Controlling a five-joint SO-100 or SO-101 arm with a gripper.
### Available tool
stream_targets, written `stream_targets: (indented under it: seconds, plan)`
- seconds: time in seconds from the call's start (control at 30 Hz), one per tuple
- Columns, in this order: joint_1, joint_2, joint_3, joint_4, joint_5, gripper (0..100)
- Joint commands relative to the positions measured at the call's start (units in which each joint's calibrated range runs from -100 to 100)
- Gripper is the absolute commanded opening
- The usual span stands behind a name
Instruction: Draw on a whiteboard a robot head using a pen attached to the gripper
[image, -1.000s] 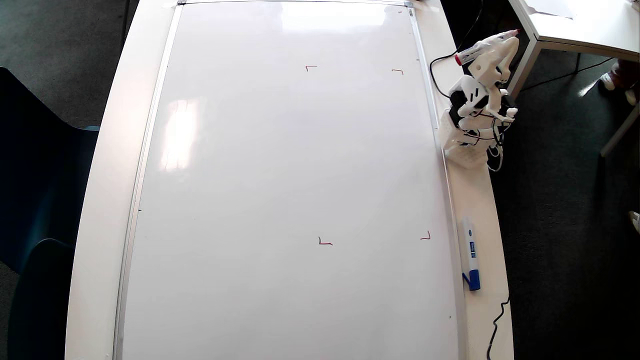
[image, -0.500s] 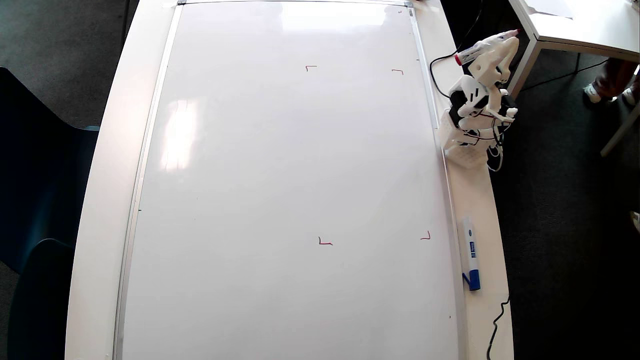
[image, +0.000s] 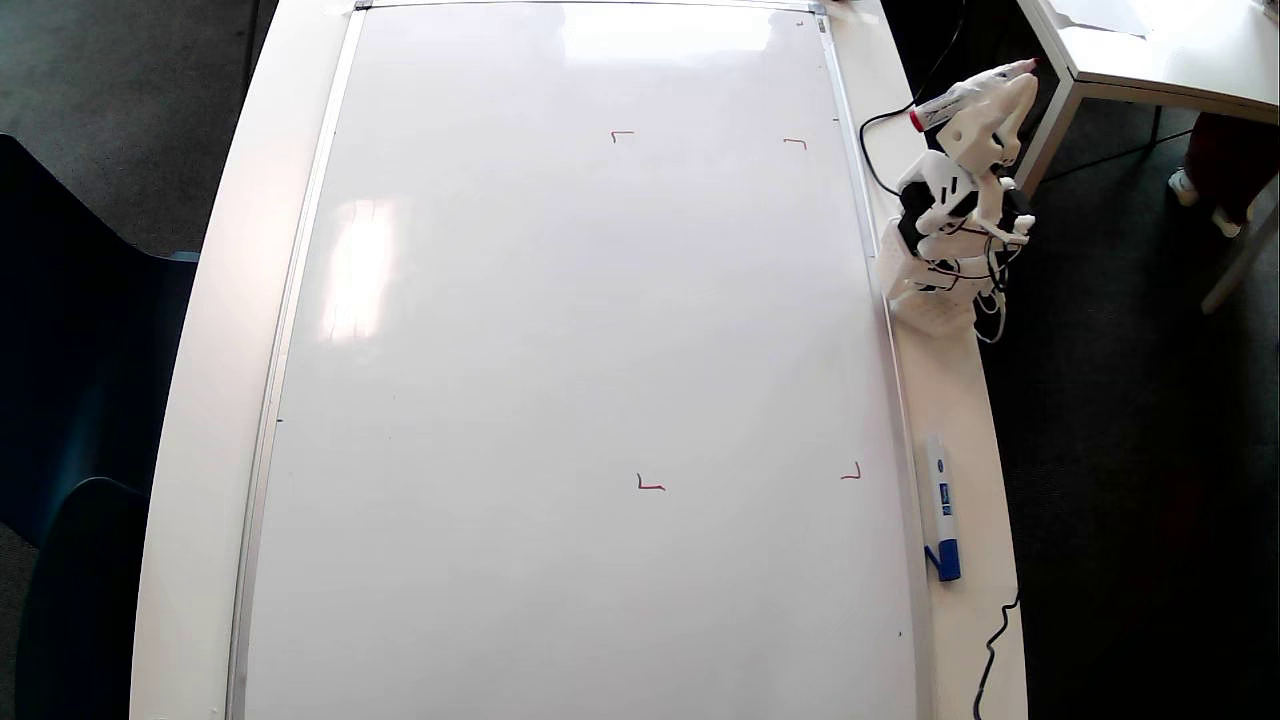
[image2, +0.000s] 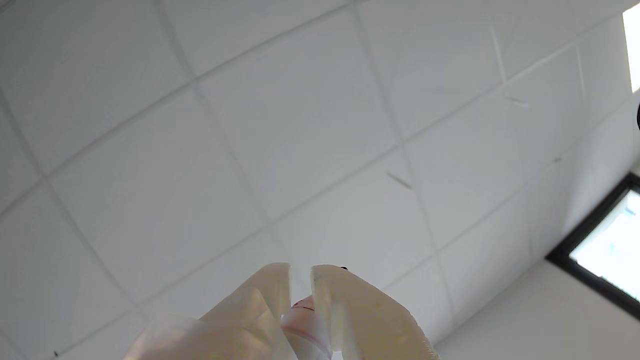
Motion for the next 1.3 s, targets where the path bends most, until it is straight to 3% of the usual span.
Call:
stream_targets:
  seconds: [0.0, 0.2, 0.53, 0.7, 0.87, 1.13, 1.27]
  plan:
    - [-0.19, 0.83, 0.28, 3.42, 0.18, 1]
    - [0.25, 0.33, 0.01, 14.45, 0.29, 1]
    - [0.32, 0.49, -13.61, 44.08, 1.31, 1]
    - [-0.34, 0.75, -25.60, 76.66, 4.68, 1]
    - [0.25, 0.83, -30.41, 92.91, 4.74, 1]
    - [0.47, 1.92, -32.04, 108.20, 4.74, 1]
    - [2.17, 12.74, -42.03, 120.54, 4.47, 1]
